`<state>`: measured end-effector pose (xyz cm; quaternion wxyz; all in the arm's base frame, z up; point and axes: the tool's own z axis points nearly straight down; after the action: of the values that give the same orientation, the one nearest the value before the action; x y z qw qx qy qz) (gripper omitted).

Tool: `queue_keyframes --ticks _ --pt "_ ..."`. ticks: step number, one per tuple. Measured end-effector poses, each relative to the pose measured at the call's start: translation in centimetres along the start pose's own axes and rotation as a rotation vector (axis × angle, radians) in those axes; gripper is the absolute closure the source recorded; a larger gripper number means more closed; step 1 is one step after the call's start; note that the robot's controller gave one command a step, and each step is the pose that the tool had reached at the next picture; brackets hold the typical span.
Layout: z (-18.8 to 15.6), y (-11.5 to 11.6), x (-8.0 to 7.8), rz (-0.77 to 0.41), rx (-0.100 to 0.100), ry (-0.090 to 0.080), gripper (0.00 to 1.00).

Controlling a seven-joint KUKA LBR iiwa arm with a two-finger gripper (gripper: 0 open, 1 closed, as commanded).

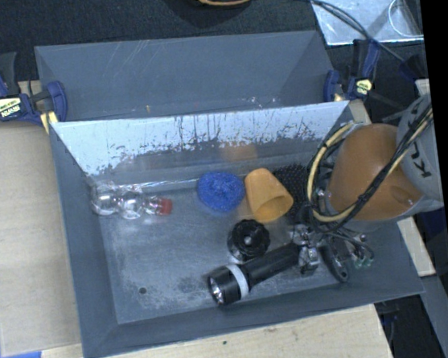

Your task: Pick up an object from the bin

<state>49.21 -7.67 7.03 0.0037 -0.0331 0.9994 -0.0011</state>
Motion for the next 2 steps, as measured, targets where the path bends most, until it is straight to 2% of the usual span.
queue_keyframes --ticks 1,2 --pt "-0.3 0.0 0.1 -0.001 0.000 0.002 1.00" --pt "-3.2 0.1 0.2 -0.001 -0.002 0.007 1.00"
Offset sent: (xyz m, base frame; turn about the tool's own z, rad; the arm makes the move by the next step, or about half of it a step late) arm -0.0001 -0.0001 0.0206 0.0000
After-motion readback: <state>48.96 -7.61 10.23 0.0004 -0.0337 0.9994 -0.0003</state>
